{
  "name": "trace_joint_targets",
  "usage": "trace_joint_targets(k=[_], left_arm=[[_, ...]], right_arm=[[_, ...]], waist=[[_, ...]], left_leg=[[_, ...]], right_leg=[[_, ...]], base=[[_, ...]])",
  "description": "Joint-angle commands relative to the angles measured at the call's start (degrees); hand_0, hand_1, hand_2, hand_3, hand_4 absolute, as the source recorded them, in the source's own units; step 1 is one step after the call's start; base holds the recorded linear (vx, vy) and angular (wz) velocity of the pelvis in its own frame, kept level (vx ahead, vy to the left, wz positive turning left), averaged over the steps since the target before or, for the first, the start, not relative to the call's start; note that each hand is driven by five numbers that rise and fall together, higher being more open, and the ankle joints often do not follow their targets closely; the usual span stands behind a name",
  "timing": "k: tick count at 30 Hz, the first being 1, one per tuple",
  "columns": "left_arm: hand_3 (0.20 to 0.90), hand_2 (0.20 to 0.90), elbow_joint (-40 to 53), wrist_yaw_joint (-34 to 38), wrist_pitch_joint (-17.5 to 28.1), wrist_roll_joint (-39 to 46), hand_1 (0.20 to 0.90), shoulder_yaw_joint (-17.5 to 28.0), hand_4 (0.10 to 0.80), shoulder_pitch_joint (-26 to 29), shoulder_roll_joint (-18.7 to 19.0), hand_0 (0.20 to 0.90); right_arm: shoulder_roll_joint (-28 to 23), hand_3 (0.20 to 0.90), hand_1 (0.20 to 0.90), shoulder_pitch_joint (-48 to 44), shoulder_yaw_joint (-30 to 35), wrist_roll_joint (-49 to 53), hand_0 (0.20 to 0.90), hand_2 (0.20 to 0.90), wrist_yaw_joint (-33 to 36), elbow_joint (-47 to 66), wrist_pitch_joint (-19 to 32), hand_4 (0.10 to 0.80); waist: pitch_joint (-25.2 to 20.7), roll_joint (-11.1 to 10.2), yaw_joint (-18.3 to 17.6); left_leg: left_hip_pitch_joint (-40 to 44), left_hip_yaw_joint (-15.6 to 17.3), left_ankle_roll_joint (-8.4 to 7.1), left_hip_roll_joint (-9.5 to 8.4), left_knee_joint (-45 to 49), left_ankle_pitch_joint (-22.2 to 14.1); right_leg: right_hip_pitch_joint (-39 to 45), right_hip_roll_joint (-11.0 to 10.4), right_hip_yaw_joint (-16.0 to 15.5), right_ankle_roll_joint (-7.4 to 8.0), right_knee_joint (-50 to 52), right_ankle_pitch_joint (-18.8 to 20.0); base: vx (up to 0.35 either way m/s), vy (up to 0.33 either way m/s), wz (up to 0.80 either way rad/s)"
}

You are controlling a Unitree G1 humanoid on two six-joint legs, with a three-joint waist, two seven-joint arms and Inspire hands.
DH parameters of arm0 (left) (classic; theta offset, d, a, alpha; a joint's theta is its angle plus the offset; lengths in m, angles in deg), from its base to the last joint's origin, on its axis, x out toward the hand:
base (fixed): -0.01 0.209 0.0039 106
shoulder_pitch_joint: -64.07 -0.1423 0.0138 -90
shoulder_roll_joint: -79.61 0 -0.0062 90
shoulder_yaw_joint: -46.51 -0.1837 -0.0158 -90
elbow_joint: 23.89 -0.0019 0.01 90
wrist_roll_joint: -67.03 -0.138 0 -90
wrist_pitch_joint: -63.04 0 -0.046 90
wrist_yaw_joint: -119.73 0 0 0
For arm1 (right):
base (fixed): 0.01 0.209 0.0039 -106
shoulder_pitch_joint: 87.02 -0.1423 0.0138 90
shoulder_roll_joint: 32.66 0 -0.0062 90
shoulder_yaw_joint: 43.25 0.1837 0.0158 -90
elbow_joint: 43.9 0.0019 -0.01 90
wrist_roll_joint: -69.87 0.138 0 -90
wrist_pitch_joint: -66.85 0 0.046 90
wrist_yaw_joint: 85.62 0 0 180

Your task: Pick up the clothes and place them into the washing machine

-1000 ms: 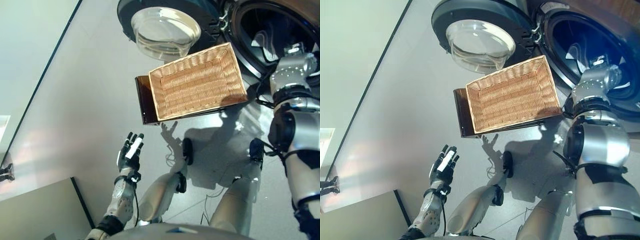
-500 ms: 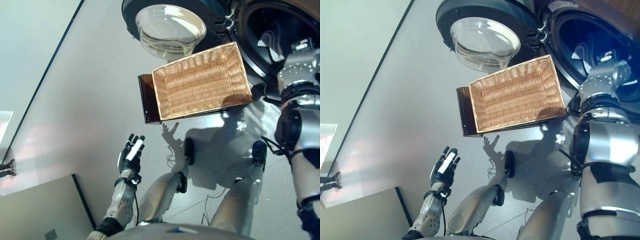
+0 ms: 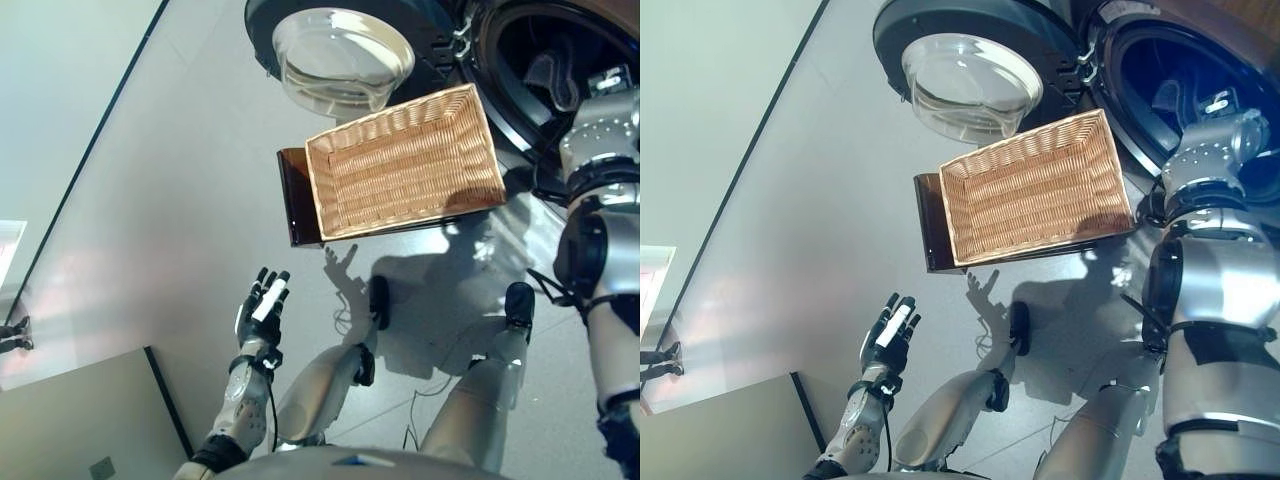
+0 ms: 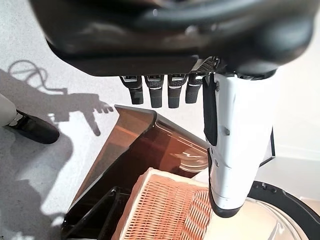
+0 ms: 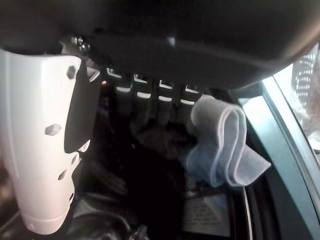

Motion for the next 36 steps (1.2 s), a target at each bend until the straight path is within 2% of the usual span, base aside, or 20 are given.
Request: trace_joint_targets(k=[1, 20, 25, 31, 36], left_arm=[[0.900, 0.900, 3.66, 0.02, 2.56, 0.16, 0.900, -0.02, 0.800, 0.84, 4.11, 0.900], [0.900, 0.900, 2.89, 0.02, 2.58, 0.63, 0.900, 0.46, 0.800, 1.09, 3.61, 0.900], [0.900, 0.900, 1.95, 0.37, 2.68, 0.68, 0.900, 0.86, 0.800, 1.46, 3.22, 0.900], [0.900, 0.900, 1.11, 0.82, 3.06, 1.09, 0.900, 1.65, 0.800, 2.35, 2.30, 0.900], [0.900, 0.900, 0.95, 0.91, 3.16, 1.27, 0.900, 1.99, 0.800, 2.49, 2.07, 0.900]], right_arm=[[-5.11, 0.900, 0.900, -16.18, -12.73, -3.50, 0.900, 0.900, -4.91, 5.67, 2.18, 0.800], [-1.72, 0.900, 0.900, -12.90, -10.19, -2.42, 0.900, 0.900, -5.92, 7.01, 3.21, 0.800], [1.77, 0.900, 0.900, -9.42, -8.33, -1.85, 0.900, 0.900, -6.61, 9.27, 4.62, 0.800], [8.87, 0.900, 0.900, -3.82, -5.47, -2.60, 0.900, 0.900, -7.18, 11.87, 5.61, 0.800], [12.74, 0.900, 0.900, -0.90, -4.69, -3.14, 0.900, 0.900, -7.67, 13.53, 5.91, 0.800]], waist=[[-2.36, 3.01, 0.34], [-1.82, 2.62, -0.26], [-1.47, 2.39, -0.73], [-0.75, 1.98, -1.57], [-0.43, 1.87, -2.01]], left_leg=[[1.80, 2.14, -5.60, -0.40, -0.45, -3.08], [1.56, 2.53, -5.40, -0.42, -0.45, -2.98], [1.53, 2.67, -5.27, -0.37, -0.45, -3.04], [1.66, 3.10, -5.06, -0.24, -0.45, -3.12], [1.69, 3.33, -4.91, -0.30, -0.45, -3.24]], right_leg=[[-1.55, 4.03, -1.24, -5.99, 11.28, -12.30], [-1.68, 4.43, -0.69, -6.34, 10.87, -11.94], [-1.74, 4.64, -0.37, -6.47, 10.70, -11.80], [-1.73, 4.94, -0.07, -6.68, 10.47, -11.52], [-1.58, 5.02, 0.02, -6.72, 9.98, -11.15]], base=[[0.000, 0.000, 0.00], [0.000, 0.000, 0.00], [0.000, 0.000, 0.00], [0.000, 0.000, 0.00], [0.000, 0.000, 0.00]])
